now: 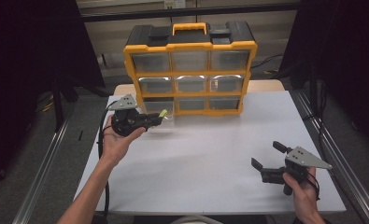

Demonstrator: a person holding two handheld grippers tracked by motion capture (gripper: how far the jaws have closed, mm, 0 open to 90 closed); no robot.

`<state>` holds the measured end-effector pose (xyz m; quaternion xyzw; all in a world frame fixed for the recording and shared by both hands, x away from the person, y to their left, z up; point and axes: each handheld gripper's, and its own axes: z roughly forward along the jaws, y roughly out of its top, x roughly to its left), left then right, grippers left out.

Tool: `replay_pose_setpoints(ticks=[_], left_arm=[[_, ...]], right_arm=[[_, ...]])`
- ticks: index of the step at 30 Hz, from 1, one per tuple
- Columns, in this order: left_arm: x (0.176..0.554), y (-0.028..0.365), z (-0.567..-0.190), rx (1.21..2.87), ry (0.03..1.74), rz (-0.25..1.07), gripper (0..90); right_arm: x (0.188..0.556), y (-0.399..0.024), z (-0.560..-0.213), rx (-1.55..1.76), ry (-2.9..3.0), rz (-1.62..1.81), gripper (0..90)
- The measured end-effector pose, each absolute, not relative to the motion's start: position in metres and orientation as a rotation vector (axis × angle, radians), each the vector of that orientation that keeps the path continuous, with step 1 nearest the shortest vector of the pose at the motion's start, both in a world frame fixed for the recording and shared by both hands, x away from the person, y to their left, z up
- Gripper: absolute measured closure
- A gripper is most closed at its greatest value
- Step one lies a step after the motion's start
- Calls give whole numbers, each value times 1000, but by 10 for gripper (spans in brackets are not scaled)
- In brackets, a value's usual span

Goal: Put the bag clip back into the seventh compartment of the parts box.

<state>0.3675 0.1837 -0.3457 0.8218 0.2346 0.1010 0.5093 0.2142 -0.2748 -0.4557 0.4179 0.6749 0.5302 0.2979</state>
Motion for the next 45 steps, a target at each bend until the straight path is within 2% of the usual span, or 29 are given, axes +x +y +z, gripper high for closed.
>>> replay_pose_setpoints(ticks=[29, 45], left_arm=[[411, 196, -321, 2015, 662, 264, 785], [434, 190, -315, 2098, 675, 240, 785]], right_arm=[[213, -277, -455, 1090, 1801, 1424, 0], [213, -277, -455, 1093, 1802, 1420, 0]])
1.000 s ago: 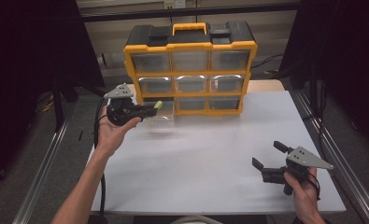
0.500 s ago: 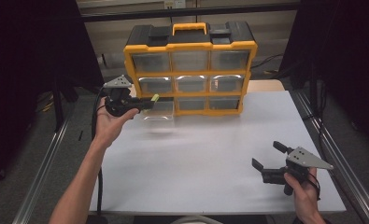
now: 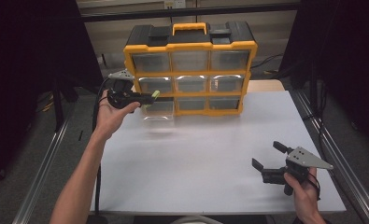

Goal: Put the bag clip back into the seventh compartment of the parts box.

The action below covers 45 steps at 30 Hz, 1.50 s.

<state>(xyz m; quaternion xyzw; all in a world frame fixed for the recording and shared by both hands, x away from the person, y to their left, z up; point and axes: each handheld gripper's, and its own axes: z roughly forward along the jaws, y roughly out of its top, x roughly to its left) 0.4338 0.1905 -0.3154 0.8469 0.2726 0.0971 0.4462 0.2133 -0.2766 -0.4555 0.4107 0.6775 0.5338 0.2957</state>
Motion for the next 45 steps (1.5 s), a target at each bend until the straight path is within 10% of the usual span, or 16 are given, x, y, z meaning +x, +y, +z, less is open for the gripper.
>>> replay_pose_setpoints(ticks=[45], left_arm=[[481, 165, -351, 2364, 783, 132, 785]], right_arm=[[214, -276, -457, 1100, 1817, 1412, 0]])
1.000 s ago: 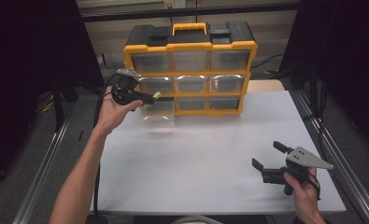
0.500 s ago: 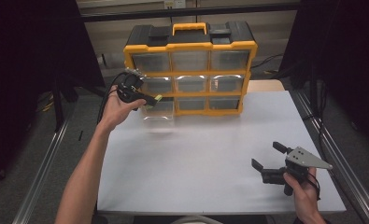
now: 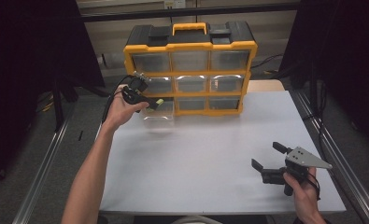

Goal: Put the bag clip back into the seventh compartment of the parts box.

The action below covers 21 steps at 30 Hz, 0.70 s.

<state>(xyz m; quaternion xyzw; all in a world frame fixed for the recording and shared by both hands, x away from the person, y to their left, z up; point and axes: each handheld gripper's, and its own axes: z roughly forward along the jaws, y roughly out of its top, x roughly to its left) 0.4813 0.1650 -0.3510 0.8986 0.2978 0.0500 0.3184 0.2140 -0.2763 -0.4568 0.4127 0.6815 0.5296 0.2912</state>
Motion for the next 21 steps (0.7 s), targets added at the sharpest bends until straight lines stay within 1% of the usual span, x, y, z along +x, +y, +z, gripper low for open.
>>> replay_pose_setpoints(ticks=[3, 4, 7, 8, 12, 13, 15, 16, 21], left_arm=[[483, 163, -353, 2379, 775, 133, 785], [484, 162, -355, 2358, 785, 126, 785], [487, 163, -358, 2383, 774, 127, 784], [488, 164, -359, 2418, 747, 133, 784], [490, 164, -362, 2412, 749, 128, 784], [491, 164, -362, 2445, 724, 134, 784], [491, 161, -366, 2425, 758, 124, 783], [492, 162, -366, 2464, 749, 121, 783], [493, 155, -370, 2455, 739, 124, 784]], right_arm=[[214, -276, -457, 1103, 1817, 1414, 0], [214, -276, -457, 1100, 1817, 1414, 0], [214, -276, -457, 1107, 1814, 1415, 0], [214, -276, -457, 1103, 1817, 1415, 0], [214, -277, -457, 1104, 1819, 1415, 0], [214, -277, -457, 1105, 1820, 1415, 0], [214, -277, -457, 1100, 1820, 1414, 0], [214, -277, -457, 1099, 1821, 1415, 0], [214, -277, -457, 1101, 1822, 1418, 0]])
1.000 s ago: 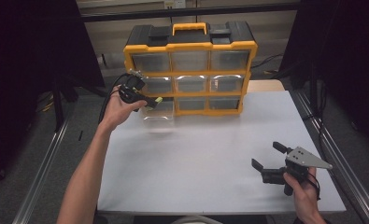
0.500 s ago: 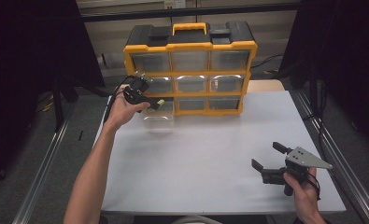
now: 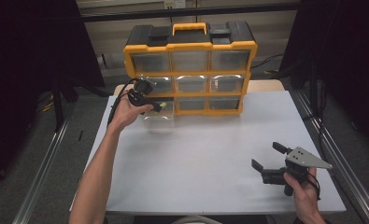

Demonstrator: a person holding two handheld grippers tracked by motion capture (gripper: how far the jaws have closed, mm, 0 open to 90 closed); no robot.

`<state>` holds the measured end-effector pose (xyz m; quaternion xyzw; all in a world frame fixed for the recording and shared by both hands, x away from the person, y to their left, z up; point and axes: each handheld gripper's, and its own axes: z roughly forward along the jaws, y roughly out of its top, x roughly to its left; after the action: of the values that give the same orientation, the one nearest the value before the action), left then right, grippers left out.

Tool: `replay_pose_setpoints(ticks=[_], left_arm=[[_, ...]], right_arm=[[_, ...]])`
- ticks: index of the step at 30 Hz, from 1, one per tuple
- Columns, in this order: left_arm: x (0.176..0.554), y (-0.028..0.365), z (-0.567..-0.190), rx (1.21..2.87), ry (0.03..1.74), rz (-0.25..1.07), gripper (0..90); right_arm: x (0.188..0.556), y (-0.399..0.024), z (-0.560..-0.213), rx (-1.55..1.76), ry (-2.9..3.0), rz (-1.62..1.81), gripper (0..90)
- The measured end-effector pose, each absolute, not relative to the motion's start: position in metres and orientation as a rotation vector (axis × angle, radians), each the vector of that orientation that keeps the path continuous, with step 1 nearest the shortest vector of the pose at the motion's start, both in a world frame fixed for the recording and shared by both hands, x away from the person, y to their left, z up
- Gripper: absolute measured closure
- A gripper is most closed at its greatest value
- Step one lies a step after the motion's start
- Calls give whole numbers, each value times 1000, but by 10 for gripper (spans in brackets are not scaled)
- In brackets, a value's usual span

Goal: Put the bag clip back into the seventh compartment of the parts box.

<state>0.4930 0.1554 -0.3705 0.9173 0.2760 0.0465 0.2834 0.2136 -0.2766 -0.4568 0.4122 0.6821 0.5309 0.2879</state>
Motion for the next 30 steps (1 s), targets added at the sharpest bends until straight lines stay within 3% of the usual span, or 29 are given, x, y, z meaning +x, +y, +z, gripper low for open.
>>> replay_pose_setpoints(ticks=[16, 25, 30], left_arm=[[496, 159, -378, 2419, 792, 153, 766], [491, 163, -380, 2383, 806, 194, 532], [487, 165, -380, 2323, 870, 256, 327]], right_arm=[[213, -276, -457, 1099, 1839, 1419, 0], [213, -277, -457, 1094, 1837, 1421, 0], [213, -276, -457, 1094, 1836, 1420, 0]])
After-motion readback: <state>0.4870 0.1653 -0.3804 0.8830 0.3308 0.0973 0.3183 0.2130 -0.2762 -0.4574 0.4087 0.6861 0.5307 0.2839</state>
